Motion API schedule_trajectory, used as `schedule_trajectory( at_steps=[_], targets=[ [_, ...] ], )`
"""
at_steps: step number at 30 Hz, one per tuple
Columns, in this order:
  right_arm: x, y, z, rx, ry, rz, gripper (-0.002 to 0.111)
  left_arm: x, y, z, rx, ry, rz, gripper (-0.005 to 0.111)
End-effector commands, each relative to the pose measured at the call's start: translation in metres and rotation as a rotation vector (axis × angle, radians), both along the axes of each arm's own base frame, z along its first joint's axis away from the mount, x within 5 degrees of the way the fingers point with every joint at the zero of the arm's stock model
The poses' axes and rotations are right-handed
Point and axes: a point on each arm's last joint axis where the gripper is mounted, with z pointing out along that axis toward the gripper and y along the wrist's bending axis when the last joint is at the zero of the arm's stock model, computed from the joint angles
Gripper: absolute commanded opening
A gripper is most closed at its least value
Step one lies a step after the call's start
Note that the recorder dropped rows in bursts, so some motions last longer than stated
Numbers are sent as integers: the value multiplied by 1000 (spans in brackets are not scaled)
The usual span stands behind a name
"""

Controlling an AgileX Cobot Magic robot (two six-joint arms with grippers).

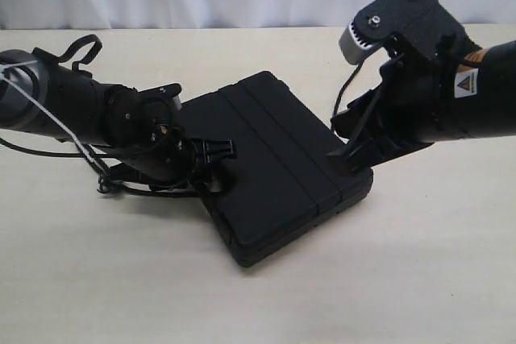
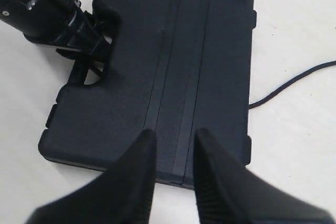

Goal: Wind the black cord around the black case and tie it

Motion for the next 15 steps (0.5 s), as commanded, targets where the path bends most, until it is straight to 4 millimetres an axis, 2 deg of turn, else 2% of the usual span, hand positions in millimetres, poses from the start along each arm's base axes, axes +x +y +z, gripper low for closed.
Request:
schedule_trajectory(
  at_steps=[1,6,12,15],
  targets=[
    [-1,-2,-1,-12,26,-8,25,1,2,-4,24,19,-36,17],
    [-2,-2,-2,-27,32,1,25,9,8,16,7,73,-30,0],
    [-11,11,-8,-75,-22,137,25,14,22,49,-25,20,6,0],
    [-19,20,-19,-88,-68,227,32,15,32,60,-35,3,30,0]
  ],
)
